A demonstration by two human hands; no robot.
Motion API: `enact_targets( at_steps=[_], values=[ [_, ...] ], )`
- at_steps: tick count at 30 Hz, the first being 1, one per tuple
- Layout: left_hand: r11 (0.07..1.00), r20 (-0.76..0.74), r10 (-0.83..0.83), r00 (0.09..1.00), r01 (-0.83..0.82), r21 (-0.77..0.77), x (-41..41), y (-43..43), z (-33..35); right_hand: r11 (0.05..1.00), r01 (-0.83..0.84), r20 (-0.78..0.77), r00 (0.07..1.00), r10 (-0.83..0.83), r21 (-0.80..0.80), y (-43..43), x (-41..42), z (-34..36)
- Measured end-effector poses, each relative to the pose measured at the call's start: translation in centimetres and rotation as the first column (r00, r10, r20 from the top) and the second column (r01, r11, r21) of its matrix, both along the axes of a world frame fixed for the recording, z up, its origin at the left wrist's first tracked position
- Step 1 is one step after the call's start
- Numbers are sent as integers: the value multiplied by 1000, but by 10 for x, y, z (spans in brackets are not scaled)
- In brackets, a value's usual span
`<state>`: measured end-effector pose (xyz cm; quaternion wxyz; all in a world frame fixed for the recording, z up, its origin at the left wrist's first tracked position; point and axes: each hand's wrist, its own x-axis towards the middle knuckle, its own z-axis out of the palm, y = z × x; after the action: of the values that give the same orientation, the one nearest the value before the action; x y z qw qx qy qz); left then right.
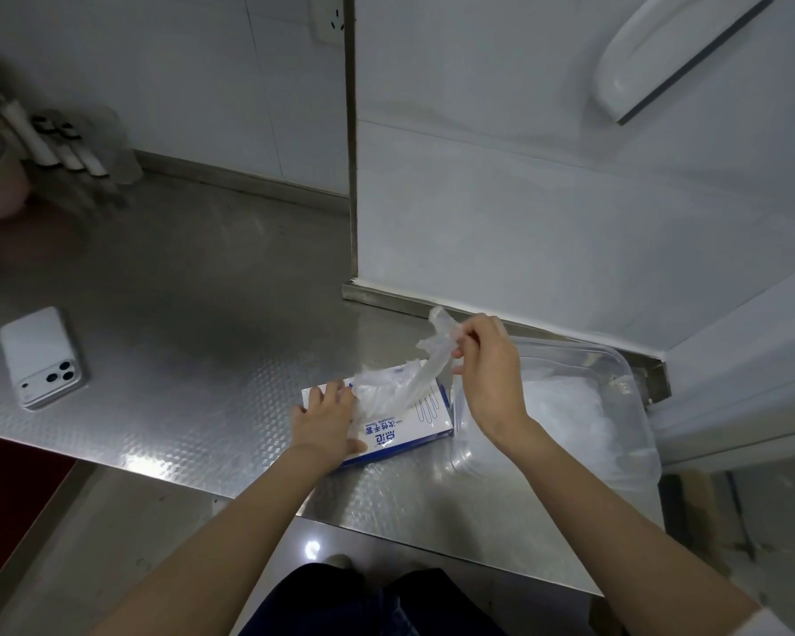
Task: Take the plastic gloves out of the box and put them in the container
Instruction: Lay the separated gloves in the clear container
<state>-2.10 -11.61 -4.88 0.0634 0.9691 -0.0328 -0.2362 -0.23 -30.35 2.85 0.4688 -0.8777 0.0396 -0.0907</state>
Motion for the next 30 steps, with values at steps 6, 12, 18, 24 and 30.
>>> enact_targets(
  at_steps=[6, 12, 18, 24, 30],
  values=[
    [1000, -10, -6, 1000, 7, 11, 0, 0, 2, 992, 54, 120, 990, -68, 115, -12, 1, 12],
    [998, -26, -38, 999, 39, 39, 1, -1, 4, 968, 84, 280, 948, -150, 236, -25, 9, 37],
    [923, 136, 222, 965, -163, -349, 28, -5, 41, 977, -193, 44, 981, 190, 86, -38, 7, 26],
    [617, 169, -32, 985, 153, -772, 26, -53, 100, 928, -302, -83, 942, 326, 219, -36, -1, 20],
    [649, 274, 215, 937, 73, -757, 33, -71, 102, 857, -201, -183, 930, 319, 474, -39, -11, 31]
  ],
)
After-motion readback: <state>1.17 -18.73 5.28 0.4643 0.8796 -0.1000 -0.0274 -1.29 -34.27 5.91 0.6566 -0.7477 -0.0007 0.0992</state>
